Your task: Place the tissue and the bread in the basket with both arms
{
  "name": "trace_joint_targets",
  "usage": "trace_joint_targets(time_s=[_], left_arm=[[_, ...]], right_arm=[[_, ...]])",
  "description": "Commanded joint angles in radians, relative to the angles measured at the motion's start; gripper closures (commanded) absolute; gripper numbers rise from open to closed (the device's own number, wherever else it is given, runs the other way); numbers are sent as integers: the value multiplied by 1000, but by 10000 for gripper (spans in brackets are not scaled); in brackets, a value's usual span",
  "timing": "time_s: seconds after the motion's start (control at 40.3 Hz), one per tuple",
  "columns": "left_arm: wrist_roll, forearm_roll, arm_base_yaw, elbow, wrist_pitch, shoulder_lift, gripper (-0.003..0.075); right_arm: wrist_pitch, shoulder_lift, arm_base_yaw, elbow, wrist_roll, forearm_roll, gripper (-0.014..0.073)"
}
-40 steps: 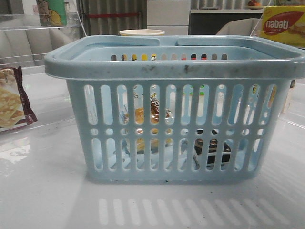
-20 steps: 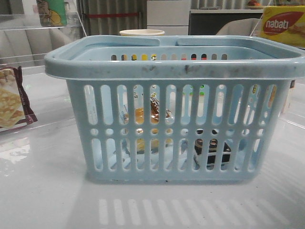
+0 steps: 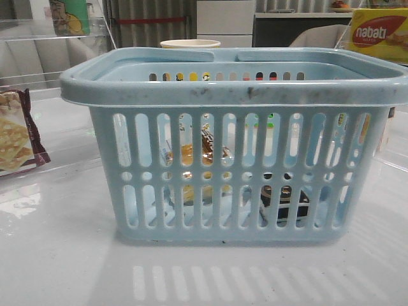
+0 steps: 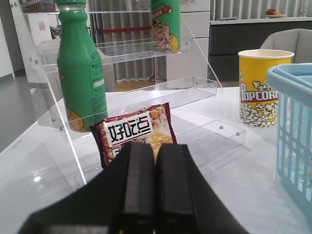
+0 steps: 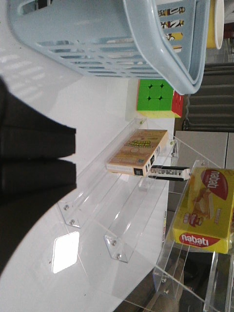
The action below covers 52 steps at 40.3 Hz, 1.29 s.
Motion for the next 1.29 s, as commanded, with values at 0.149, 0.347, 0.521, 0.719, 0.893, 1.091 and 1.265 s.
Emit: trace_joint_targets(time_s=[0.149,0.347,0.521,0.719,0.893,1.091,1.265], left_arm=[[-11,-1,2,-1,-91,-17,625],[-11,-1,2,-1,-91,-17,625],[-11,-1,2,-1,-91,-17,625],[-11,-1,2,-1,-91,-17,625],[-11,-1,2,-1,-91,-17,625],[-11,-1,2,-1,-91,-17,625],[-11,-1,2,-1,-91,-17,625]], right_arm=[[-117,-20,-7,1,-6,-6,537],[-114,-20,4,1,-6,-6,537],[-114,-20,12,1,-6,-6,537],[-114,-20,17,1,-6,-6,537],[-113,-20,29,1,-6,-6,537],[-113,-20,37,1,-6,-6,537],[-113,-20,37,1,-6,-6,537]])
